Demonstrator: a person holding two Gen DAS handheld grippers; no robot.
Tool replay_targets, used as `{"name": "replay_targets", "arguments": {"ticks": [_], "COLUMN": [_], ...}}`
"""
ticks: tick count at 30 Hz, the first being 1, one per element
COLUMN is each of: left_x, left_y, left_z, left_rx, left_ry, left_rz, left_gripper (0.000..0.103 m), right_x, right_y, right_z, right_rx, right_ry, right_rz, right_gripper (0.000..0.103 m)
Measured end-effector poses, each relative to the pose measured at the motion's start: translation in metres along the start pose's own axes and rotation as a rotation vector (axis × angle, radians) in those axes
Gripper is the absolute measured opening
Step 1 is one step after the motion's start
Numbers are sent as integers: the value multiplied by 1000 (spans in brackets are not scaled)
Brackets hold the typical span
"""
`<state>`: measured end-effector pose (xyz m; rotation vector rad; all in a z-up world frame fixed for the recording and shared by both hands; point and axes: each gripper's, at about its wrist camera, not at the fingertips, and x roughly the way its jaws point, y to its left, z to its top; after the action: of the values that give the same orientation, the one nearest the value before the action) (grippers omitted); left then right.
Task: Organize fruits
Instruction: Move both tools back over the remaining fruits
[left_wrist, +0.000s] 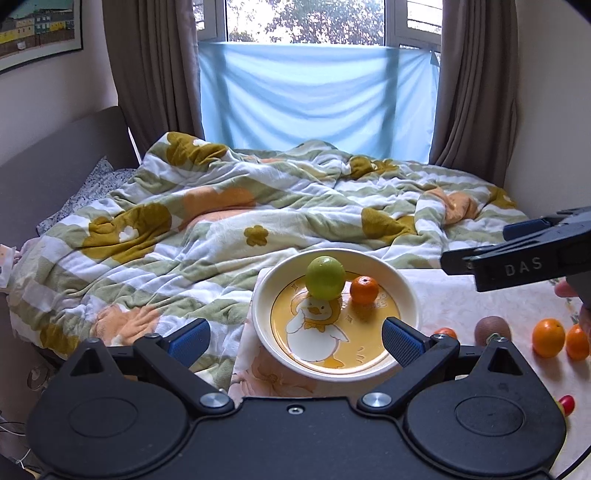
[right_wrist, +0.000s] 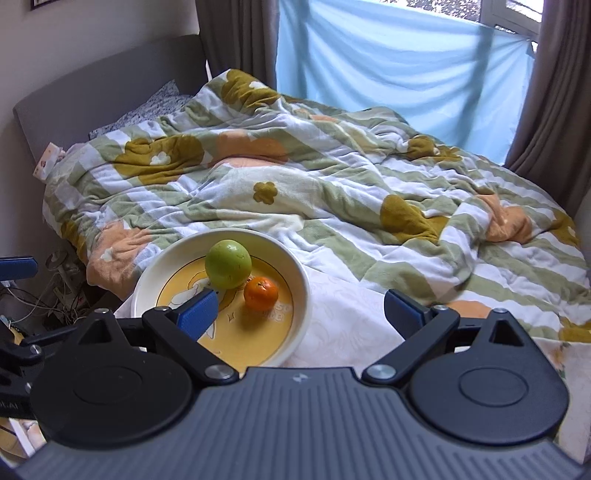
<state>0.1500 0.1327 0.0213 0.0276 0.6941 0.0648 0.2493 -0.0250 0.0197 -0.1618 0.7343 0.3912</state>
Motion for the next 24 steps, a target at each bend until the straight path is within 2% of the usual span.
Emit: {"name": "replay_targets", "arguments": {"ticks": [14, 20, 24], "left_x": [-85, -95, -89], "left_y": [-46, -66, -80], "left_z": [-36, -54, -65], "left_rx": [-49, -19, 8], "left_ry": [-87, -72, -41], "left_rz": [20, 21, 1], "left_gripper": [102, 102, 102], "right_x": [-134, -169, -175], "right_y": [-31, -41, -53], "right_z": [-70, -107, -131], "right_rx": [68, 62, 67], "right_ry": [-89, -97, -81], "right_rz": [-36, -41, -50], "right_gripper": [103, 103, 103]}}
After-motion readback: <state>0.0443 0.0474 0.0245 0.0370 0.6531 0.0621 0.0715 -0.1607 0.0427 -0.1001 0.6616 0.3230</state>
